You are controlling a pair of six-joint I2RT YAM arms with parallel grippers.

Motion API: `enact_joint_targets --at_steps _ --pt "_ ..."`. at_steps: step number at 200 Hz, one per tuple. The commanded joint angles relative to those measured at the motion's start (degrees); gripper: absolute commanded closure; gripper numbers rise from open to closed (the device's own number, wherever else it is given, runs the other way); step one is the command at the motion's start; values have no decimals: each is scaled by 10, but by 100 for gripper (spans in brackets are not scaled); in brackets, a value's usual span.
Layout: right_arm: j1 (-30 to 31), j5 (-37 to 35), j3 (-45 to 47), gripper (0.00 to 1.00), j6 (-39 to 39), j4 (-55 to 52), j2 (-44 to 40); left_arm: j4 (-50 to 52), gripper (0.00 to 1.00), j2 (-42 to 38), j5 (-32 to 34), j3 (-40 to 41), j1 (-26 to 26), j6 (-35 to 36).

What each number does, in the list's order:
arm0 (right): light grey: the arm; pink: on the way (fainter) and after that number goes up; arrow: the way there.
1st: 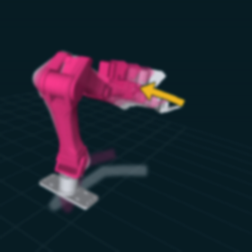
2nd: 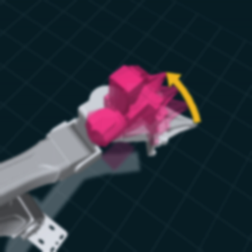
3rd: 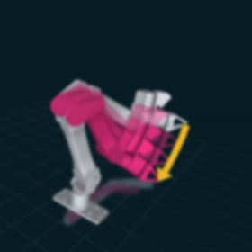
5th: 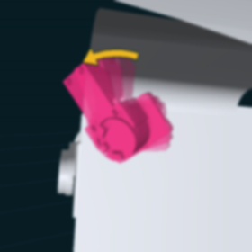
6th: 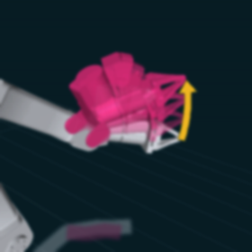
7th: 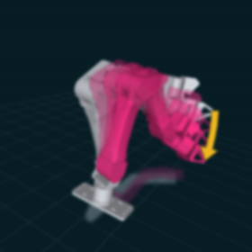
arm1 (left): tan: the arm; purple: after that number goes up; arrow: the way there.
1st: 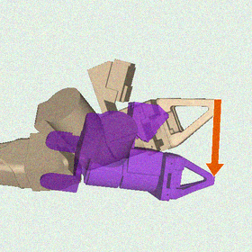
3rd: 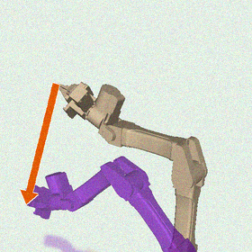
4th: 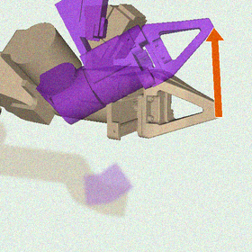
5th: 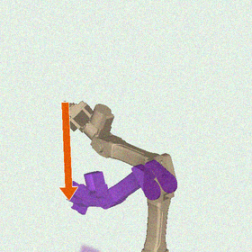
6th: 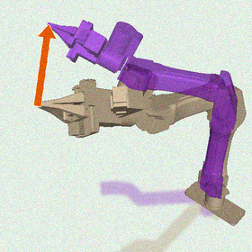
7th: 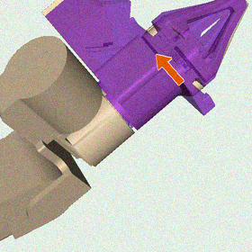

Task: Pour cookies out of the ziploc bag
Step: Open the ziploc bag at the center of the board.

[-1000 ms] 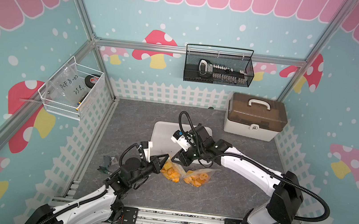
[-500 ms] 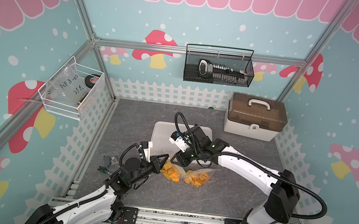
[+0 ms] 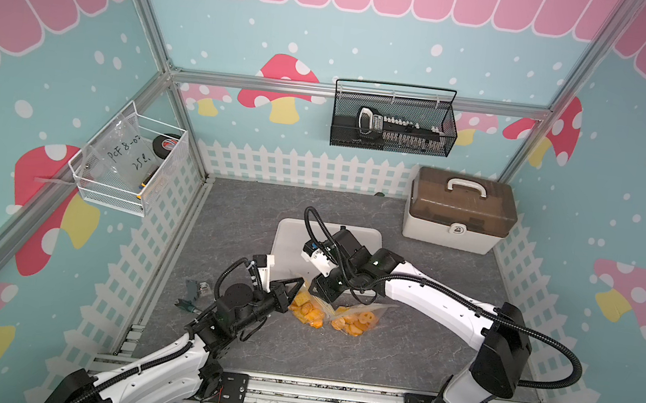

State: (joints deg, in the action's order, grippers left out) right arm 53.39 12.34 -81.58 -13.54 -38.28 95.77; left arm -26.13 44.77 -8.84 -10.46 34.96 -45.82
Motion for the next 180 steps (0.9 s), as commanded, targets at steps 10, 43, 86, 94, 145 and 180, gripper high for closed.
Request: enact_joint_targets --at_steps 10,43,86,94,145,180 --pt "11 -31 -19 71 6 -22 11 6 97 -12 -4 -19 2 1" --pt "13 -40 -23 85 5 -23 12 8 97 -12 -5 -20 3 1" --pt "18 -34 -26 87 4 -24 15 8 96 -9 -4 -23 3 1" --pt "19 -32 -26 83 4 -24 15 8 96 -8 -5 -24 2 1" --pt "28 -30 -29 76 3 -25 15 7 96 -6 -6 -29 2 2" --pt "27 -47 -36 82 3 -32 23 9 96 -8 -8 -30 3 0"
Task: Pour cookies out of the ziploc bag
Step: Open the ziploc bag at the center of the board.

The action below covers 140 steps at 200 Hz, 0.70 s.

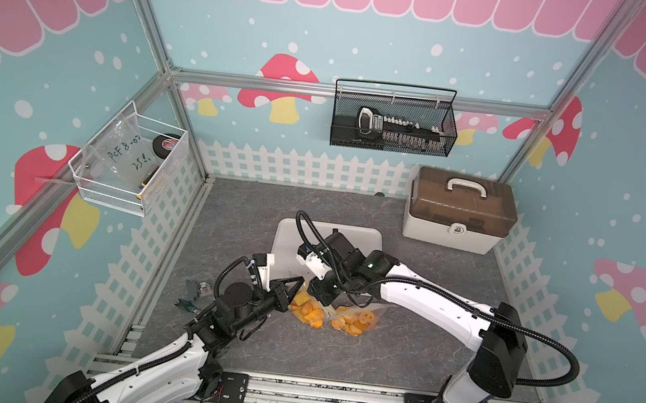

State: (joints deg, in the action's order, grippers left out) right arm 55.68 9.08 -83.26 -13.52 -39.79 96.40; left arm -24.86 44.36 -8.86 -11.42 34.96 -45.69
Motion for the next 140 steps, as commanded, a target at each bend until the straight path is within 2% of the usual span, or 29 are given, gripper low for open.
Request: enact_joint_targets --at_steps 1,23,61,74,97,107,118,140 --pt "5 -15 -19 82 3 -17 17 -3 96 -4 -8 -20 3 0" --pt "5 -21 -23 88 2 -20 22 -1 95 -4 -8 -21 2 0" --pt "6 -21 -21 100 2 -18 20 1 88 -8 -9 -19 3 1" --pt "6 -20 -17 100 3 -16 17 7 81 -12 -9 -19 2 2" --pt "5 -20 -9 100 1 -5 11 32 55 -30 -4 -18 2 10" --pt "5 -21 -5 100 0 -1 9 51 49 -42 -2 -18 3 13" --pt "5 -23 -2 100 -3 4 5 71 45 -58 2 -15 3 14" --pt "5 -25 6 100 -8 16 0 87 45 -88 5 1 2 0"
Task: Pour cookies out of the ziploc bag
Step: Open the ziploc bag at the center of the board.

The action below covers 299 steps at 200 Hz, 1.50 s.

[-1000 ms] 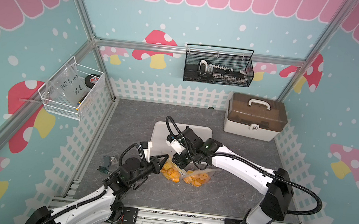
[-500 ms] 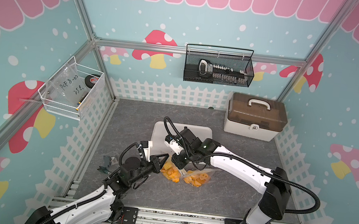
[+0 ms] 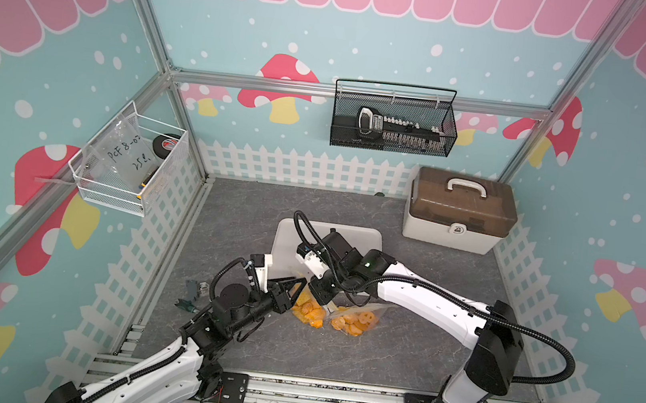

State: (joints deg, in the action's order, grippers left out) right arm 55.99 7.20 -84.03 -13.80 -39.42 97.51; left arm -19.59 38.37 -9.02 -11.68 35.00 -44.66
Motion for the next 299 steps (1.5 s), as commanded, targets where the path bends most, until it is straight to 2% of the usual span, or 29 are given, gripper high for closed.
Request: enact_joint_targets --at_steps 1,49,124,156,190,233,274,299 --pt "2 -7 14 100 -6 12 -12 33 46 -29 7 5 2 -11" --pt "2 -9 27 100 -18 36 -20 10 60 -33 5 27 7 -39" --pt "-2 -46 34 100 -31 53 -34 -59 62 57 13 21 39 -41" --pt "-2 -18 49 100 -30 74 -43 -54 63 52 32 18 39 -38" --pt "-1 -5 61 100 -26 77 -44 -40 50 38 47 11 39 -38" --pt "-1 -1 64 100 -26 79 -46 -29 46 25 60 12 39 -45" --pt "-1 2 64 100 -27 82 -48 -55 50 71 55 10 40 -50" --pt "-1 0 67 100 -28 82 -52 -87 58 107 40 6 40 -53"
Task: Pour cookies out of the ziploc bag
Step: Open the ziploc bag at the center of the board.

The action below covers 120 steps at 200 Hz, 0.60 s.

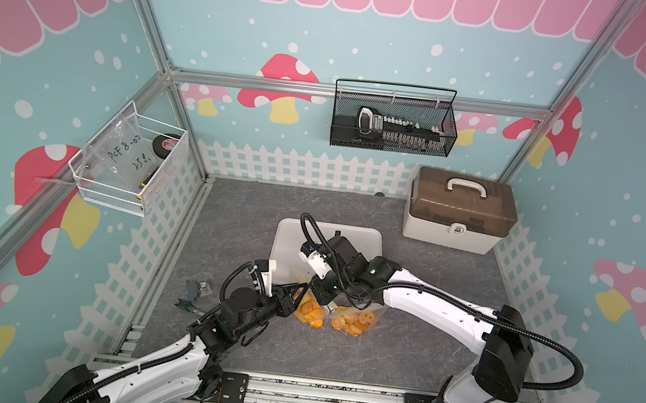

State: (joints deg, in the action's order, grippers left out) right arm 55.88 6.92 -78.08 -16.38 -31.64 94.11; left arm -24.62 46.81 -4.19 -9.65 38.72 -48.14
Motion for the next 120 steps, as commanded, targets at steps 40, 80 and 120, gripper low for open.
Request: enact_joint_targets --at_steps 40,80,120 --pt "0 10 9 100 -2 6 -16 -35 70 23 -4 -15 4 -15" --pt "1 22 9 100 -3 9 -10 -13 73 -6 9 -17 4 -7" --pt "2 19 7 100 -7 10 -12 -11 72 8 9 -26 5 1"
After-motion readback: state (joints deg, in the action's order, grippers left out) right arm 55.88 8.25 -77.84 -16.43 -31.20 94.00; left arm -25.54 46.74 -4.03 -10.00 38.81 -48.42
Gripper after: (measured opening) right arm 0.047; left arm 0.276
